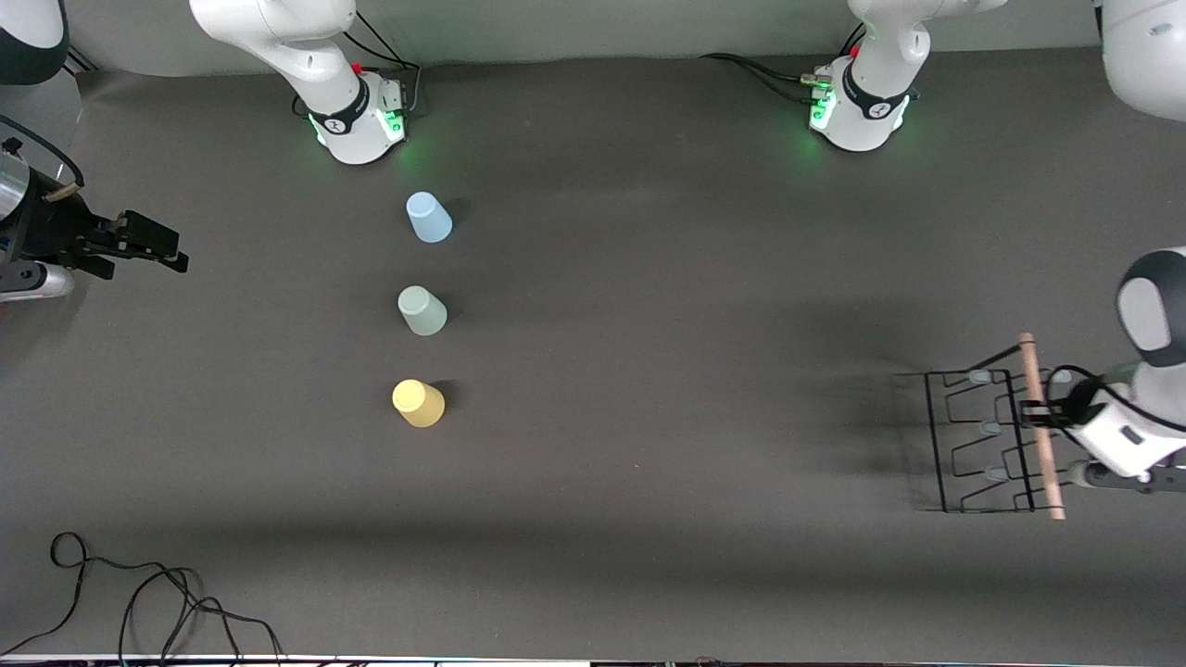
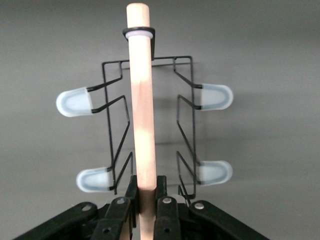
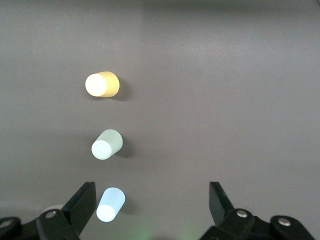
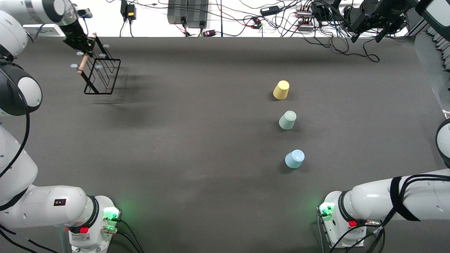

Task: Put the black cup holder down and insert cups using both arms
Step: 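Carry the black holder with the left gripper toward the table middle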

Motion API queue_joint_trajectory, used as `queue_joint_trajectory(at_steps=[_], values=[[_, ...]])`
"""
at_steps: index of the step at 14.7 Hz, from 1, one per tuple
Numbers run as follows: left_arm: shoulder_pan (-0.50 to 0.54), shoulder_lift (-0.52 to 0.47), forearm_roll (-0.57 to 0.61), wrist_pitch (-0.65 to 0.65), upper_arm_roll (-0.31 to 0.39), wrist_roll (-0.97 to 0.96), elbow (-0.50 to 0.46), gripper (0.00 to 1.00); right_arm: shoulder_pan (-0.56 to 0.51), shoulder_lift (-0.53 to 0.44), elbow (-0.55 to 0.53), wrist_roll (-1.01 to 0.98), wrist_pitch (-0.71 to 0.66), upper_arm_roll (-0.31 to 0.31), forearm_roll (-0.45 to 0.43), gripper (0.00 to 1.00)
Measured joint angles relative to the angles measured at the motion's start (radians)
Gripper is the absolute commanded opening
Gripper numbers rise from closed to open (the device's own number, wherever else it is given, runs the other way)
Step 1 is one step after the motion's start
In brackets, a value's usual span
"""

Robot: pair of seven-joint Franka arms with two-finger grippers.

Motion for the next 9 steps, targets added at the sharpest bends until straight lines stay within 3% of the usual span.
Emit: queue_joint_trajectory(at_steps=[9], values=[[-0.307,-0.132,-0.072,-0.107,-0.005,-0.34,-0.02,0.0,-0.001,0.0,0.0,0.0,0.0,0.0,0.0,1.0]])
